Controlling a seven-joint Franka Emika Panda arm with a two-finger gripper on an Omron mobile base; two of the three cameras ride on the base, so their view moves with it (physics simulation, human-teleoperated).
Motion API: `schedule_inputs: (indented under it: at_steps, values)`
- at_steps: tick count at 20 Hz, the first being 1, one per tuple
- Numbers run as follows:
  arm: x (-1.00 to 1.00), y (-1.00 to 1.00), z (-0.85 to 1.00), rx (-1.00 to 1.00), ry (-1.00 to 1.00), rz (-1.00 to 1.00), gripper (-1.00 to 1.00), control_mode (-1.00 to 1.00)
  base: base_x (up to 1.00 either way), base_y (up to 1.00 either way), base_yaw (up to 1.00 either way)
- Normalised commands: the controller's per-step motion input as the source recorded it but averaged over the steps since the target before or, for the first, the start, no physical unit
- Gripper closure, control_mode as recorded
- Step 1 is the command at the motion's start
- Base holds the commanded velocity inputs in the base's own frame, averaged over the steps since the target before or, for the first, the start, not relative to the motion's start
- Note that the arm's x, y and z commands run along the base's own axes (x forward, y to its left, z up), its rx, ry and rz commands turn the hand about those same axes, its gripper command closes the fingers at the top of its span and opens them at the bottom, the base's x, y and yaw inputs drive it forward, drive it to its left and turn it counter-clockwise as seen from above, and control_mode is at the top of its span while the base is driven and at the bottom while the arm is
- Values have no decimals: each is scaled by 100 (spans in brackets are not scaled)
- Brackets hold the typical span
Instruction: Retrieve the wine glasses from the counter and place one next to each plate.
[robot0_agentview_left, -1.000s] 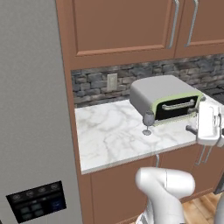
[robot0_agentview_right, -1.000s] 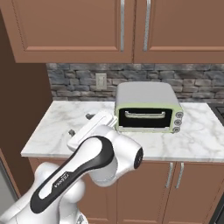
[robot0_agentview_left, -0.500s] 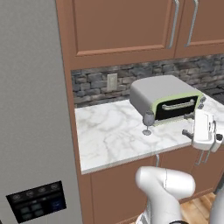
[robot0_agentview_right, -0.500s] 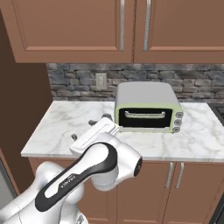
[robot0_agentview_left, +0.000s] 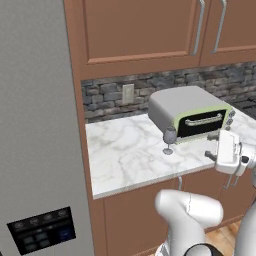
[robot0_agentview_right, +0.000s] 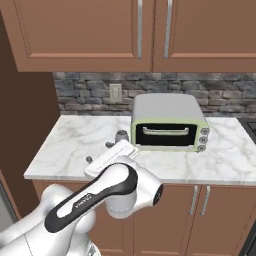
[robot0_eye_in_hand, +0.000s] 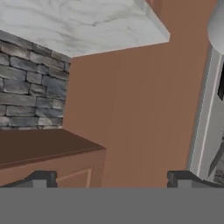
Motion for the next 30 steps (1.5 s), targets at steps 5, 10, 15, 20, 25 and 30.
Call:
schedule_inputs:
  at_steps: [5,10,15,20,25,30]
  values:
    - [9,-17,-17,0,3,0,-100,-100,0,0,0]
    - [3,-1,-16,0,0,0,-100,-100,0,0,0]
    - [8,0,-17,0,1,0,-100,-100,0,0,0]
    - [23,0,-16,0,6,0,-100,-100,0,0,0]
    - [34,0,-10,0,11,0,-100,-100,0,0,0]
    - [27,0,-12,0,8,0,-100,-100,0,0,0]
